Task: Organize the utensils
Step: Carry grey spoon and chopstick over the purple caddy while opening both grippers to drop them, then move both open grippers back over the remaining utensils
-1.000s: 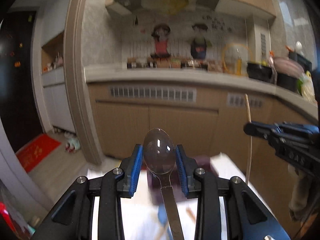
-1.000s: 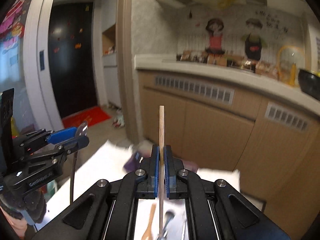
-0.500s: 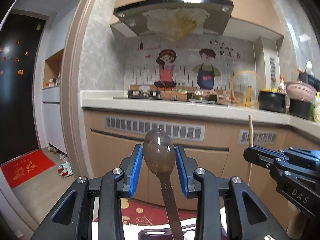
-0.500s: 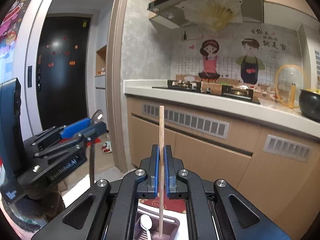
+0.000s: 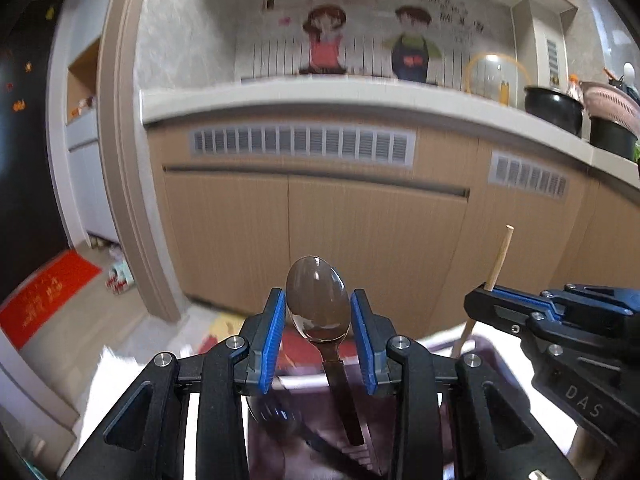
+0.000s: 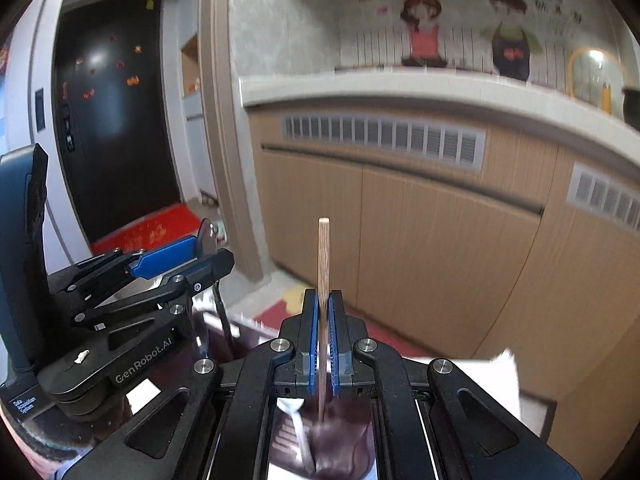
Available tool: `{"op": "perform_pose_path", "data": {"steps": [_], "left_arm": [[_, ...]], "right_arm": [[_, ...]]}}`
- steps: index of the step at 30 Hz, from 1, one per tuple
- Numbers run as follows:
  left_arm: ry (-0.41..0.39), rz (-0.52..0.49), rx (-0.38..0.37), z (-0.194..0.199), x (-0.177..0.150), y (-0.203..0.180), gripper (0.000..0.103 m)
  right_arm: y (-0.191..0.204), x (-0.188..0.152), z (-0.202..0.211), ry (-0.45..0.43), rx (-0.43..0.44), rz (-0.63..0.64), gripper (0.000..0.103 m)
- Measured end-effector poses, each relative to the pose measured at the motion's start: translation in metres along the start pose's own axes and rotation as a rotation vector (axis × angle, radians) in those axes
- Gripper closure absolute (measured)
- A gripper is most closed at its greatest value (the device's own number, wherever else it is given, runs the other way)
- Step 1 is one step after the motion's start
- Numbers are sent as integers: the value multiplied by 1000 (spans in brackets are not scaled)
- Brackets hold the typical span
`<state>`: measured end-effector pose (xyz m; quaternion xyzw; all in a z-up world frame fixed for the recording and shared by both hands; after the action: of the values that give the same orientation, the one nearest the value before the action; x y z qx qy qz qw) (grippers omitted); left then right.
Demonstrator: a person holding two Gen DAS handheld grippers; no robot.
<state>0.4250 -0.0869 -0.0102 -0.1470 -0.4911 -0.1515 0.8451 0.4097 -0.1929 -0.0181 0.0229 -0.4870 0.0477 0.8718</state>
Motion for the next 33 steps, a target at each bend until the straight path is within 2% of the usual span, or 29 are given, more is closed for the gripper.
{"op": "perform_pose_path", "data": {"steps": [4, 7, 9, 12, 15, 19, 20, 21, 23, 26, 33], "left_arm": [[78, 17, -16, -10, -22, 1, 73], [104, 31, -14, -8, -29, 3, 71], [118, 66, -29, -3, -32, 6, 59], [112, 110, -46, 17, -30, 12, 57], [107, 125, -34, 44, -29, 18, 46], [116, 130, -23, 80, -39, 25, 44], [120, 130, -20, 87, -42, 27, 40], [128, 129, -13, 95, -48, 29, 36], [151, 125, -2, 108, -62, 32, 36], [209, 127, 8, 123, -90, 36, 35], [373, 145, -20, 132, -165, 34, 35]], "right_arm": [[-3, -20, -9, 50, 13, -28, 98], [0, -30, -14, 97, 28, -14, 96], [2, -36, -16, 131, 30, -4, 95], [1, -43, -9, 141, 8, 16, 91], [0, -46, 6, 139, 5, 12, 82], [-6, -55, 33, 128, -23, 6, 69], [-7, -58, 41, 126, -34, 7, 66], [-7, -62, 48, 125, -43, 9, 65], [-7, -68, 61, 121, -53, 10, 60], [-5, -80, 80, 121, -59, 6, 59], [34, -128, 92, 217, 33, 30, 57]]}}
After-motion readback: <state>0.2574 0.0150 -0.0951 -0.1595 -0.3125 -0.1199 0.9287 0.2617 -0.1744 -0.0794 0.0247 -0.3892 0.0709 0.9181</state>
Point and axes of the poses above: each gripper's, at about its wrist camera, not at the fingertips, and z roughly against the way its jaws point, y to its left, x to its top, the point moved 9 cm from there along -z, roughly the way its jaws point, and after that the axes turned 7 degrees about -x, right-handed, at the moved point
